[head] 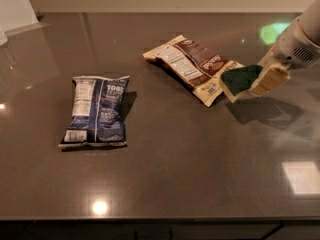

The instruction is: Move sponge near brown chip bag

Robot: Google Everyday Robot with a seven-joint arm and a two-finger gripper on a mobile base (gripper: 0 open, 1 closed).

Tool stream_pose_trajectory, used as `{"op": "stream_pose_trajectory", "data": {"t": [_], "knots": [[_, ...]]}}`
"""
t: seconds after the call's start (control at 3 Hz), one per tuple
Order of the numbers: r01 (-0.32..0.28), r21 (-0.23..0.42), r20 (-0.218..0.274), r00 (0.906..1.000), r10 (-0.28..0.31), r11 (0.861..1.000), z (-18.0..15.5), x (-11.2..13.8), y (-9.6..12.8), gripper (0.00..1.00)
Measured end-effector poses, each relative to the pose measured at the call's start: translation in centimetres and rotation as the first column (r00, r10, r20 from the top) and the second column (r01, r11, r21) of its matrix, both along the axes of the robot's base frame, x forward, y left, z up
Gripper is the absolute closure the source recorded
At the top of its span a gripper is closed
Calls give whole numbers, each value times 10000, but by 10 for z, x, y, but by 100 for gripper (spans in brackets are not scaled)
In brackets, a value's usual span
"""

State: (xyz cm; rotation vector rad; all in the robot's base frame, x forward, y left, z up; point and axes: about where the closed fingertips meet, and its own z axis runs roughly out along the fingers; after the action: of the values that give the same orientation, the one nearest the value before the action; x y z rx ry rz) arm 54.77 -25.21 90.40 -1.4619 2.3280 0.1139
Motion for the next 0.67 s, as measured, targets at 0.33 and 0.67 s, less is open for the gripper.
{"op": "stream_pose_trajectory", "data": {"t": [0.33, 0.67], "knots": [[73, 125, 13, 10000, -73, 9999, -13, 5, 6, 52], [30, 179, -51, 10000, -30, 9998, -23, 4, 13, 28]]}}
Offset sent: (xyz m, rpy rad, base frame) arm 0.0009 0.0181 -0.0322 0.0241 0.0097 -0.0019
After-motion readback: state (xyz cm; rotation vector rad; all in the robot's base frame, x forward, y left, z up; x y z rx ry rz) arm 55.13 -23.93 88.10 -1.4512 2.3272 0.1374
